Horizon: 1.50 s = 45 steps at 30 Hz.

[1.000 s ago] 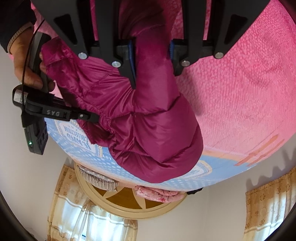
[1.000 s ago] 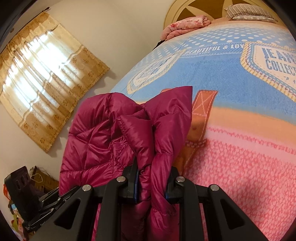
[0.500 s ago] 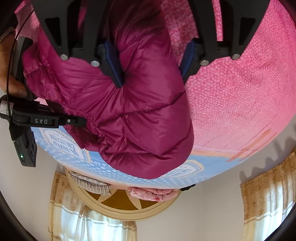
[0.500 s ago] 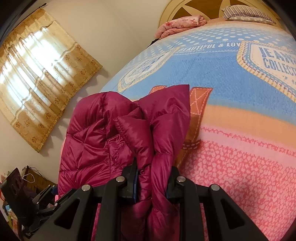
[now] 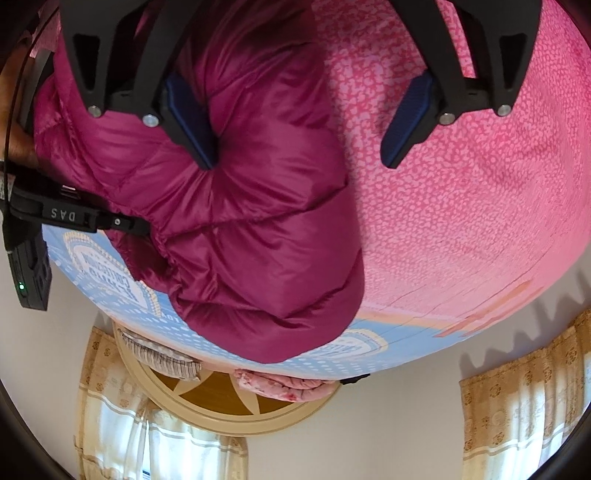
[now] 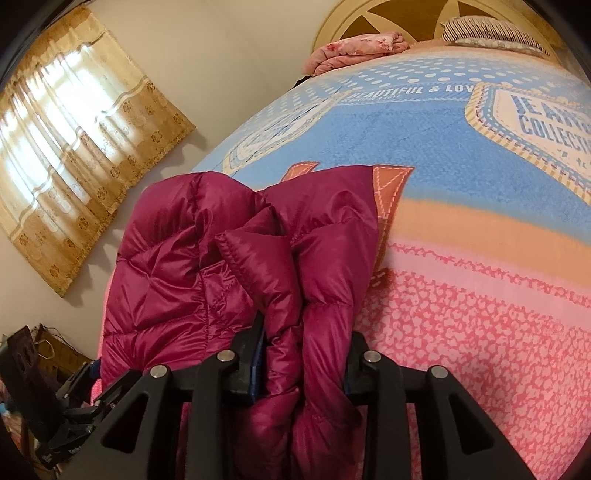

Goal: Fold large clothes

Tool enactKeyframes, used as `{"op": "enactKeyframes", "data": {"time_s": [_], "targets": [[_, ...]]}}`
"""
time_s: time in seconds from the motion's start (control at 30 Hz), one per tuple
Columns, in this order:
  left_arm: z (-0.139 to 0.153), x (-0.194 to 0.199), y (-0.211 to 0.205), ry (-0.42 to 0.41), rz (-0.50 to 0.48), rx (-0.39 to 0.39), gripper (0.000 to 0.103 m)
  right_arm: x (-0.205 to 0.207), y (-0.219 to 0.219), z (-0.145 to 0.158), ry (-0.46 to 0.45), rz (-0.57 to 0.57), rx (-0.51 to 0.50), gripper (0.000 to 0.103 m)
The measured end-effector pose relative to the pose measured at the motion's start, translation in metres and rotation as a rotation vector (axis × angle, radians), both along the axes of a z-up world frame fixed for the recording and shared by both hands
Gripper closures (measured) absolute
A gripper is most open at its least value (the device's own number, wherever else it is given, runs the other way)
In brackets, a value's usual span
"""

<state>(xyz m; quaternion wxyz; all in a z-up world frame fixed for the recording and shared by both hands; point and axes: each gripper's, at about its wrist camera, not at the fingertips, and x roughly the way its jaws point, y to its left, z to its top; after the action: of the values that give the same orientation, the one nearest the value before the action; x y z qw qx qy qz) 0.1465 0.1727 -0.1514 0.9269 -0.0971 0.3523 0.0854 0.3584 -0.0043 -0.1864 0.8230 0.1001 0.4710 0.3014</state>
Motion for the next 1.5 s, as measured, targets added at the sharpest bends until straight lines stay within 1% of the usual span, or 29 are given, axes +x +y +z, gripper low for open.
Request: {"op": "enactKeyframes", "data": {"time_s": [0.13, 0.27, 0.43, 0.53, 0.7, 0.77, 0.8, 0.87, 0.9, 0.93, 1.0, 1.13, 1.27, 1.33, 1.5], "targets": [[0.0, -0.003, -0.001, 0.006, 0.015, 0.01, 0.007, -0.005, 0.004, 0.005, -0.023, -0.007, -0.044, 0.067], [0.008, -0.008, -0.004, 0.016, 0.018, 0.021, 0.007, -0.009, 0.0, 0.013, -0.032, -0.023, -0.044, 0.065], [0.012, -0.013, -0.002, 0.028, 0.019, 0.026, 0.007, -0.016, -0.004, 0.023, -0.043, -0.044, -0.071, 0.055], [0.019, -0.022, 0.0, 0.02, 0.023, 0.022, 0.007, -0.024, -0.015, 0.036, -0.062, -0.079, -0.056, 0.053], [0.043, -0.043, -0.006, -0.031, 0.007, 0.051, 0.007, -0.048, -0.027, 0.072, -0.145, -0.103, -0.053, 0.049], [0.055, -0.054, -0.009, -0.06, 0.005, 0.057, 0.007, -0.067, -0.031, 0.089, -0.174, -0.105, -0.056, 0.049], [0.064, -0.064, -0.01, -0.089, 0.006, 0.066, 0.007, -0.076, -0.032, 0.095, -0.187, -0.105, -0.062, 0.049], [0.078, -0.08, -0.014, -0.135, 0.002, 0.078, 0.004, -0.102, -0.031, 0.113, -0.241, -0.102, -0.087, 0.048], [0.083, -0.085, -0.016, -0.155, 0.003, 0.079, 0.003, -0.115, -0.031, 0.121, -0.268, -0.103, -0.092, 0.047], [0.089, -0.091, -0.017, -0.176, 0.006, 0.078, 0.002, -0.126, -0.032, 0.127, -0.291, -0.105, -0.089, 0.043], [0.099, -0.095, -0.021, -0.198, 0.001, 0.075, 0.002, -0.142, -0.034, 0.135, -0.322, -0.11, -0.086, 0.039], [0.119, -0.108, -0.031, -0.263, -0.01, 0.074, 0.001, -0.172, -0.036, 0.152, -0.377, -0.11, -0.098, 0.038], [0.129, -0.116, -0.034, -0.298, -0.024, 0.071, 0.0, -0.187, -0.036, 0.166, -0.414, -0.108, -0.1, 0.038], [0.131, -0.119, -0.034, -0.306, -0.028, 0.063, 0.0, -0.191, -0.038, 0.173, -0.429, -0.108, -0.084, 0.038], [0.135, -0.122, -0.033, -0.328, -0.028, 0.059, 0.0, -0.197, -0.034, 0.178, -0.441, -0.099, -0.081, 0.037]]}}
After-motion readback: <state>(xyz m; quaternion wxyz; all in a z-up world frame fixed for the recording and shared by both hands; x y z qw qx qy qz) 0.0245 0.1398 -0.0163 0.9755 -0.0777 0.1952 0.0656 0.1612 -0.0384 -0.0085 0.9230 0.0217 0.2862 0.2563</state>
